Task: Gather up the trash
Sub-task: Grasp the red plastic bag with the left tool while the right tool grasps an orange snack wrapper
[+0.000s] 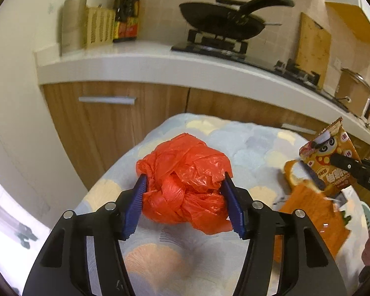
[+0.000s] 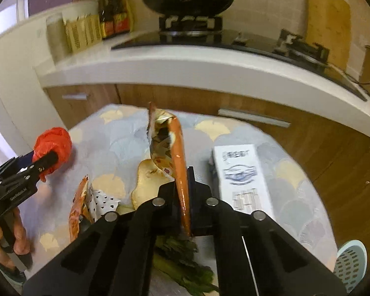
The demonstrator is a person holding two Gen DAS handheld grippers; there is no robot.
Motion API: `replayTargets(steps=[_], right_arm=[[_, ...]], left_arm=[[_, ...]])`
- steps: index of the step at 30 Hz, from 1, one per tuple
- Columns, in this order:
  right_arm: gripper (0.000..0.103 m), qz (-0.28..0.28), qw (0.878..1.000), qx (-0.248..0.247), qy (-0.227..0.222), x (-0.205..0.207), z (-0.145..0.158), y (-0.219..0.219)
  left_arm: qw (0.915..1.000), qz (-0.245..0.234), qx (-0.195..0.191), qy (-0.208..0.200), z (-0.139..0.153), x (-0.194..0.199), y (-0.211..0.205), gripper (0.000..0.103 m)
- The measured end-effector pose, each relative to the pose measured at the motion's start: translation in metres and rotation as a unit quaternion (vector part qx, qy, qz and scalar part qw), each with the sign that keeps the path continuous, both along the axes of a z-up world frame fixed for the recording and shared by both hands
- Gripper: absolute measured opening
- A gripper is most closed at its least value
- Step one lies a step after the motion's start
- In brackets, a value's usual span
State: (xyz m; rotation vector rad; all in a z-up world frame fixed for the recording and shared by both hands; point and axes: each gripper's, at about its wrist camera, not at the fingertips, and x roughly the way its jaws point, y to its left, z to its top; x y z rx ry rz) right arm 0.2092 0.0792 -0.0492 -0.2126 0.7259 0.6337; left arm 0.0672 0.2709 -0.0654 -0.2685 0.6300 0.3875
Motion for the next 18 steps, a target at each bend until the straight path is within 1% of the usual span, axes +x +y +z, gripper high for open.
replayTargets(steps=[4,8,13,18], right_arm=[[0.002,-0.017,0.999,0.027,-0.008,-0.008,0.013,-0.025],[0.002,-0.033,0.998,0.038,-0.024,-0.022,0.026,-0.051],[0.002,-0.056,0.996,0.051,-0.04,-0.043,0.038,-0.093],[0.002,-0.08,0.995,0.052,-0.043,-0.058,0.041,-0.135]], left_arm=[[0.9996,-0.015,0.01,-0.021,0.019,-0.006,-0.019,0.056],[0.9983,-0.038,0.013,-0.043,0.039,-0.011,-0.045,0.056],[0.9944,-0.082,0.018,-0.064,0.057,-0.012,-0.096,0.056],[0.9893,-0.126,0.02,-0.07,0.063,-0.008,-0.149,0.056]])
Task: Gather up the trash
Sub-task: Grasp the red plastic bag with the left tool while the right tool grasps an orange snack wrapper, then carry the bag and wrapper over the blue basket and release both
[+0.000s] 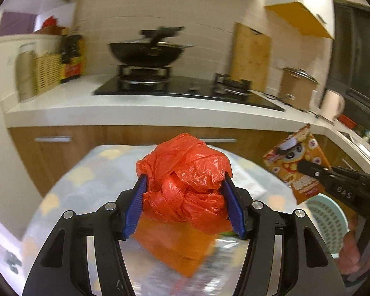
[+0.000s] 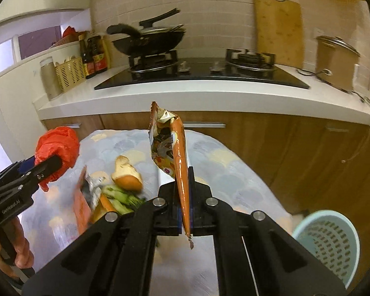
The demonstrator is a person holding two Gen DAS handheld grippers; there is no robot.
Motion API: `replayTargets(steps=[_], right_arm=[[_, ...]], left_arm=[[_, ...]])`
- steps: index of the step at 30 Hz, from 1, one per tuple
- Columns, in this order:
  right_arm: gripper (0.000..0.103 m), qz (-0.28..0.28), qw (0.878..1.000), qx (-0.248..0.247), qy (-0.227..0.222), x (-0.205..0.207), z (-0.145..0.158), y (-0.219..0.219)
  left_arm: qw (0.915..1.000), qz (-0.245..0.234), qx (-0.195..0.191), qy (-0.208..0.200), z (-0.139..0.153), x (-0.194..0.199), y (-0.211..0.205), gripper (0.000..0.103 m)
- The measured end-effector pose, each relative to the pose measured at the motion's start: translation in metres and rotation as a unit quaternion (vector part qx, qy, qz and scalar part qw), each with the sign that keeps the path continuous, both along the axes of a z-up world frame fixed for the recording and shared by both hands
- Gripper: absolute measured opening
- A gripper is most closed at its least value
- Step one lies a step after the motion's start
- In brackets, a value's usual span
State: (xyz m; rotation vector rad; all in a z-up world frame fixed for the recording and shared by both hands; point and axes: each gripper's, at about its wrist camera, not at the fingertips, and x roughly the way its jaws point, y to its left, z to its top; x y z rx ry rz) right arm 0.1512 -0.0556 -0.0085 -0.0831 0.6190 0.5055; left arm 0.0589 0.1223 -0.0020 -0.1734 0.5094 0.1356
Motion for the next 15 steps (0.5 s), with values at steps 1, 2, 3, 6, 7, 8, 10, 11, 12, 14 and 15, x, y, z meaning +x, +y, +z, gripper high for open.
replayTargets(steps=[1,2,3,6,7,8,10,11,12,14,15], right_arm=[[0.002,-0.006,1.0,0.001,0.001,-0.003,-0.001,-0.009],[0.002,-0.009,1.0,0.002,0.002,-0.004,-0.002,-0.016],[0.002,-0.017,1.0,0.004,0.004,-0.007,-0.003,-0.03],[0.002,-0.039,0.999,0.008,0.01,-0.013,-0.009,-0.063],[0.002,-0.045,0.999,0.008,0.012,-0.014,-0.01,-0.073],[0.002,-0.052,0.998,0.009,0.015,-0.015,-0.013,-0.083],[0.002,-0.07,0.997,0.012,0.019,-0.018,-0.017,-0.106],[0.002,-0.079,0.996,0.014,0.023,-0.019,-0.02,-0.119],[0.002,-0.086,0.996,0.015,0.025,-0.02,-0.021,-0.127],[0.002,-0.108,0.993,0.019,0.032,-0.021,-0.026,-0.151],[0.002,-0.121,0.992,0.022,0.036,-0.022,-0.028,-0.165]], left_arm=[[0.9999,-0.012,0.002,-0.001,0.001,0.002,-0.014,0.056],[0.9998,-0.02,0.003,-0.001,0.001,0.002,-0.024,0.057],[0.9996,-0.03,0.004,-0.001,0.001,0.004,-0.035,0.057],[0.9981,-0.061,0.004,0.003,-0.003,0.011,-0.072,0.057],[0.9977,-0.068,0.004,0.005,-0.004,0.013,-0.081,0.057],[0.997,-0.077,0.003,0.007,-0.006,0.015,-0.092,0.057],[0.9952,-0.096,0.001,0.013,-0.011,0.02,-0.114,0.057],[0.9943,-0.105,0.001,0.017,-0.014,0.023,-0.125,0.057],[0.9933,-0.114,0.004,0.02,-0.017,0.027,-0.137,0.057],[0.9908,-0.131,0.019,0.028,-0.022,0.033,-0.163,0.057],[0.9887,-0.144,0.024,0.032,-0.026,0.037,-0.178,0.057]])
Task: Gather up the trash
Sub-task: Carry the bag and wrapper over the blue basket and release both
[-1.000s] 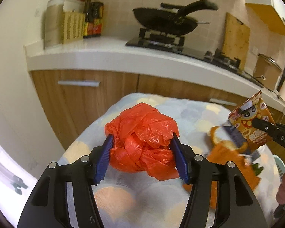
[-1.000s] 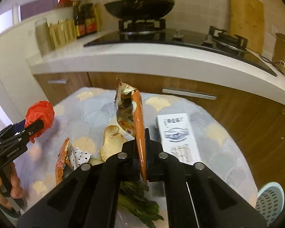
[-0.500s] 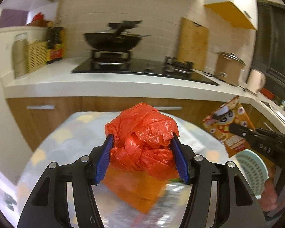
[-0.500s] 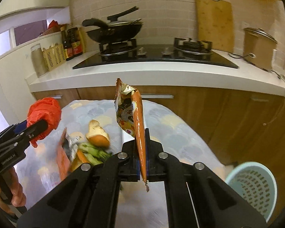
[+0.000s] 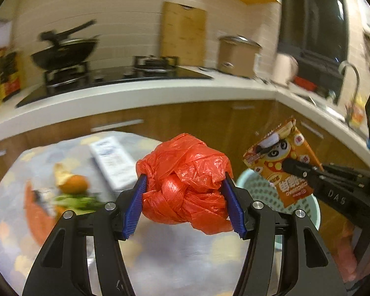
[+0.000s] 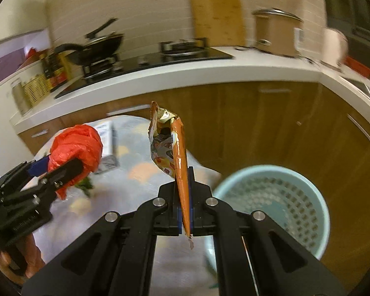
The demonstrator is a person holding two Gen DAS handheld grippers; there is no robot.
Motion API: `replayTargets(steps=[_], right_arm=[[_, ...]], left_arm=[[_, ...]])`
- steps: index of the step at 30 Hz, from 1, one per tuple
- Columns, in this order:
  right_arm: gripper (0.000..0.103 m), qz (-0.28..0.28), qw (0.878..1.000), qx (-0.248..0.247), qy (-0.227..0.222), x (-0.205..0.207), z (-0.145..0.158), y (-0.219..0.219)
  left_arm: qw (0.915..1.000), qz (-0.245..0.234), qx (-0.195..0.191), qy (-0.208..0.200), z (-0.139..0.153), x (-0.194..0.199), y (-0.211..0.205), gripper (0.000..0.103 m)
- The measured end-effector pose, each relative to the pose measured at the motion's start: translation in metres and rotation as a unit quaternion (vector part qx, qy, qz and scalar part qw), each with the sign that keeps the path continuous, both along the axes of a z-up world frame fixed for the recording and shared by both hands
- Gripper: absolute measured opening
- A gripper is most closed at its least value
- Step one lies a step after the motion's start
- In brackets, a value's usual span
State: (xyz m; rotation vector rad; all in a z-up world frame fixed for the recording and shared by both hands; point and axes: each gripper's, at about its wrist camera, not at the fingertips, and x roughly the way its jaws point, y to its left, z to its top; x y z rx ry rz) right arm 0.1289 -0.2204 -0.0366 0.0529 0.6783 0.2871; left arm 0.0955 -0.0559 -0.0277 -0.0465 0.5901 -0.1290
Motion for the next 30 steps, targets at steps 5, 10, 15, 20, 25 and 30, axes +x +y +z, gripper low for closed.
replayTargets(steps=[5,10,15,20,25,30], right_arm=[[0.002,-0.049,0.998,0.01,0.026,-0.001,-0.02,-0.049],[0.002,-0.093,0.993,0.039,0.069,0.001,-0.047,-0.091],[0.002,-0.126,0.986,0.049,0.102,0.004,-0.066,-0.113],[0.003,-0.143,0.976,0.057,0.154,0.018,-0.092,-0.126],[0.015,-0.15,0.97,0.074,0.179,0.024,-0.107,-0.136],[0.042,-0.164,0.969,0.081,0.165,0.018,-0.1,-0.143]], left_arm=[[0.9982,-0.057,0.014,0.012,-0.012,0.011,-0.054,0.057],[0.9941,-0.102,0.028,0.026,-0.029,0.018,-0.101,0.057],[0.9888,-0.133,0.033,0.06,-0.049,0.03,-0.13,0.058],[0.9809,-0.165,0.02,0.101,-0.063,0.048,-0.142,0.064],[0.9798,-0.164,0.008,0.114,-0.07,0.052,-0.138,0.07],[0.9814,-0.156,0.001,0.112,-0.069,0.051,-0.128,0.074]])
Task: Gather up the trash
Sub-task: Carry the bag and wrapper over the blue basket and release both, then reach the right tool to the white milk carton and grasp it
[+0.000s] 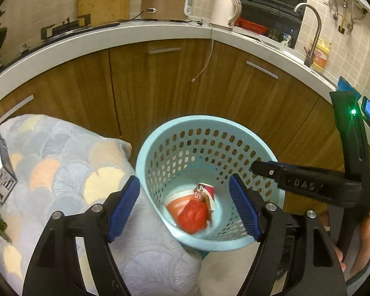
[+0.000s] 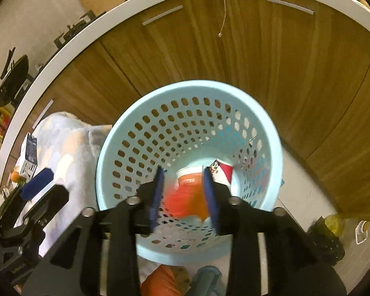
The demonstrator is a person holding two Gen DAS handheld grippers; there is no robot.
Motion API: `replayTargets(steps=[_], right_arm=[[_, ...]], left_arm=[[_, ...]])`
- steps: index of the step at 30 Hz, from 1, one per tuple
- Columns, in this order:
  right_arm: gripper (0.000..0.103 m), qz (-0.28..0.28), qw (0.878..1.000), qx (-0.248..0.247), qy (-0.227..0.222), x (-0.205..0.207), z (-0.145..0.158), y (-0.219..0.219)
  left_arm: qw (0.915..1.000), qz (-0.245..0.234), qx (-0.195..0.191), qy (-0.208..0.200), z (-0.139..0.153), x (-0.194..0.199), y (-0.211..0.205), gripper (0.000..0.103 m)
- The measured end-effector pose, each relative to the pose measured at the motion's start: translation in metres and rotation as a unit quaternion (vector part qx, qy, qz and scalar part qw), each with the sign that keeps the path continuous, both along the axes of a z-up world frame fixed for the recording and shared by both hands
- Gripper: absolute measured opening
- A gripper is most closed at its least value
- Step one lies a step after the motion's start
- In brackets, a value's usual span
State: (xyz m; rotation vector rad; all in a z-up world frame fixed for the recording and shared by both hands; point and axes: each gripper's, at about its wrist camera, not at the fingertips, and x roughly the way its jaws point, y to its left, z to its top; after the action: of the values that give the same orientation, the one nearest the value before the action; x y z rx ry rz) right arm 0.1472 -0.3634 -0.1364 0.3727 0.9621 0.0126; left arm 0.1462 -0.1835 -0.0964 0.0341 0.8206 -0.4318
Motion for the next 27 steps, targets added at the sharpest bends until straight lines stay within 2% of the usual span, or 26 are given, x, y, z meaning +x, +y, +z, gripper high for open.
replayTargets(steps=[1,2,6,14,23,27], right_arm=[[0.047,0.0,1.0,0.0,-0.004,-0.001,0.002,-0.001],[0.048,0.002,1.0,0.003,-0.008,-0.001,0.006,-0.001],[0.048,0.019,0.999,0.002,-0.032,-0.004,0.023,0.011],[0.048,0.092,0.991,-0.006,-0.097,-0.012,0.07,0.07],[0.048,0.186,0.972,-0.03,-0.139,-0.02,0.098,0.162],[0.048,0.22,0.964,-0.044,-0.145,-0.022,0.101,0.2]], left_arm=[[1.0,0.002,-0.001,0.0,0.001,0.0,0.001,0.074],[1.0,0.004,-0.003,-0.001,0.003,-0.001,0.004,0.074],[0.9996,0.02,-0.011,-0.015,0.013,-0.009,0.018,0.074],[0.9954,0.072,-0.025,-0.059,0.05,-0.037,0.069,0.074],[0.9806,0.173,-0.023,-0.088,0.074,-0.081,0.162,0.077],[0.9669,0.238,-0.024,-0.089,0.077,-0.103,0.218,0.083]])
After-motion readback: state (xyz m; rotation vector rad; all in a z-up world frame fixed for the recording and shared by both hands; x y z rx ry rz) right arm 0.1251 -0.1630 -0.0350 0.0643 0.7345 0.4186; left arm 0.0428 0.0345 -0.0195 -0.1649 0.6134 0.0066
